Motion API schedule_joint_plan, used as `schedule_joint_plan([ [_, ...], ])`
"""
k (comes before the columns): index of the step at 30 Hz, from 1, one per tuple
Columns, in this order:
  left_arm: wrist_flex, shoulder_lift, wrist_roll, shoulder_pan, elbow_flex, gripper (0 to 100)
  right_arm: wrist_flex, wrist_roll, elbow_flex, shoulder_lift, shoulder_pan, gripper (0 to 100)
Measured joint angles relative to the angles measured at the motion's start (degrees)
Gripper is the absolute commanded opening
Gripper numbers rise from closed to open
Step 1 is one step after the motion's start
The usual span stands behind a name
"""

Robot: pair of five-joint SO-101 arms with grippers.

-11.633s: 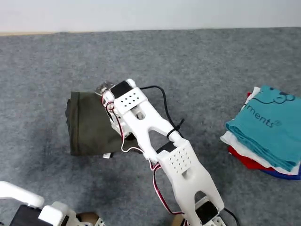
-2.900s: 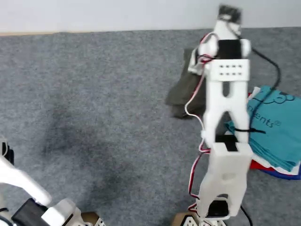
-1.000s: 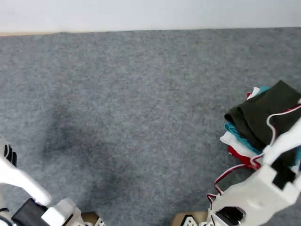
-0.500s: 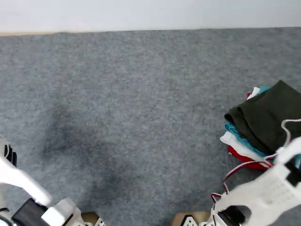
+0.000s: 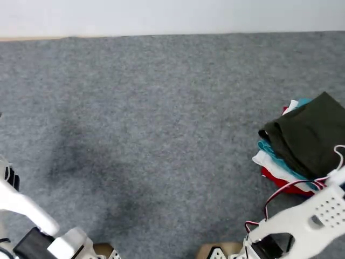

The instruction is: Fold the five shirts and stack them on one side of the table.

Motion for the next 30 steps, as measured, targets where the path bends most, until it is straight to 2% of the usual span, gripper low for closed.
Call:
schedule_joint_plan([
  [6,0.0,0.0,0.0,0.0,0.0,3,15.9,0.1,-3.5,-8.7,-6.8,1.0],
  [8,0.0,0.0,0.0,0.0,0.0,3,16.9,-0.9,-1.3,-10.2,-7.9,1.0],
  [12,0.0,0.0,-1.5,0.0,0.0,3,17.1,-4.6,8.0,-14.0,-8.7,1.0],
  [17,0.0,0.0,-2.6,0.0,0.0,3,16.2,-10.5,26.6,-15.2,-17.2,1.0],
  [22,0.0,0.0,-2.6,0.0,0.0,3,4.6,-13.1,43.9,-15.5,-27.1,1.0],
  [25,0.0,0.0,-3.3,0.0,0.0,3,2.6,-14.8,46.4,-17.1,-29.1,1.0],
  [30,0.0,0.0,-5.4,0.0,0.0,3,8.3,-15.2,43.4,-22.9,-28.3,1.0],
])
